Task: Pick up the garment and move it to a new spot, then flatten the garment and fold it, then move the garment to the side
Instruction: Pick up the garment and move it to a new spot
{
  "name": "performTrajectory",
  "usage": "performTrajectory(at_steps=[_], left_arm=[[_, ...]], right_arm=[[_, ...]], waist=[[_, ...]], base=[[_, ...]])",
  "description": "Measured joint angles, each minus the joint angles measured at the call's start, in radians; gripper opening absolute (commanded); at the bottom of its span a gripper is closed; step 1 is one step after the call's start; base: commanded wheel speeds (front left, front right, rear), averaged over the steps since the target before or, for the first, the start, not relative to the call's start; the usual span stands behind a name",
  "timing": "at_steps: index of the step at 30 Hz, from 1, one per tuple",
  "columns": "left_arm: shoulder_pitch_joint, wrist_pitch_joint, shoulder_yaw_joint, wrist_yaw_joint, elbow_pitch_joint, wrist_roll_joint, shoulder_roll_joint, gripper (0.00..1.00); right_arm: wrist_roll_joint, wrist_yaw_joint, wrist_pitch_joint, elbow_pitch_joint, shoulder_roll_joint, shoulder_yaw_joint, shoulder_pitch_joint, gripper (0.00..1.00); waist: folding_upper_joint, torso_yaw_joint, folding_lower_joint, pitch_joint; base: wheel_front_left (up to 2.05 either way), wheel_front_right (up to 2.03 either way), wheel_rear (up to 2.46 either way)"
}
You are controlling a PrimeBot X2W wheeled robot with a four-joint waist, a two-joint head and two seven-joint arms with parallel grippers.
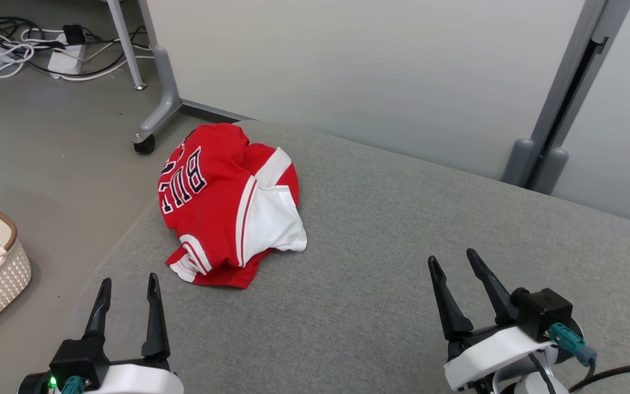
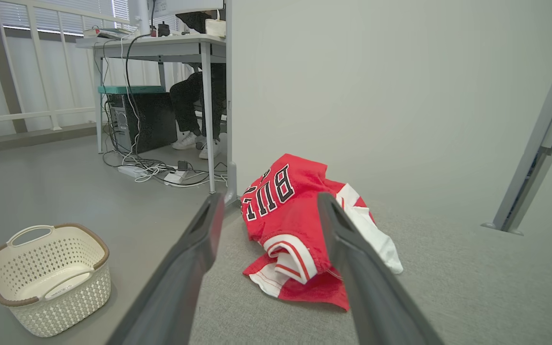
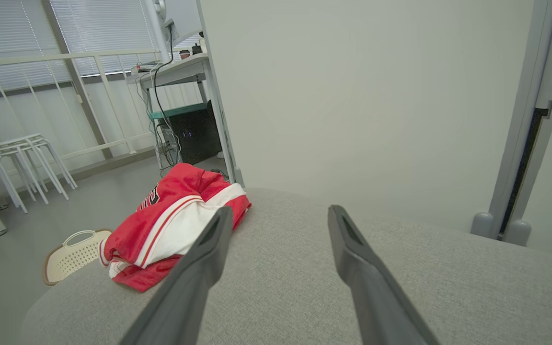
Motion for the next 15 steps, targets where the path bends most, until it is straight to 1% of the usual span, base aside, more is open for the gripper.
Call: performTrajectory(at_steps=[4,15], left_arm=[[0.010,0.000,0.020,0.000,-0.005,-0.003,0.001,1.00],[0.010,0.000,0.028,0.003,-0.004,-0.013,0.000,1.00]], right_arm=[[0.002,0.000,0.000,0.003,0.002,0.017,-0.004,1.00],[0.005,0.000,0.000,0.007,0.002,0.020,-0.021,1.00]], waist=[[0.0000,0.026,0.0000,0.001],[0.0000,0.031,0.0000,0.017]], base=[[0.00,0.00,0.00],[0.00,0.00,0.00]])
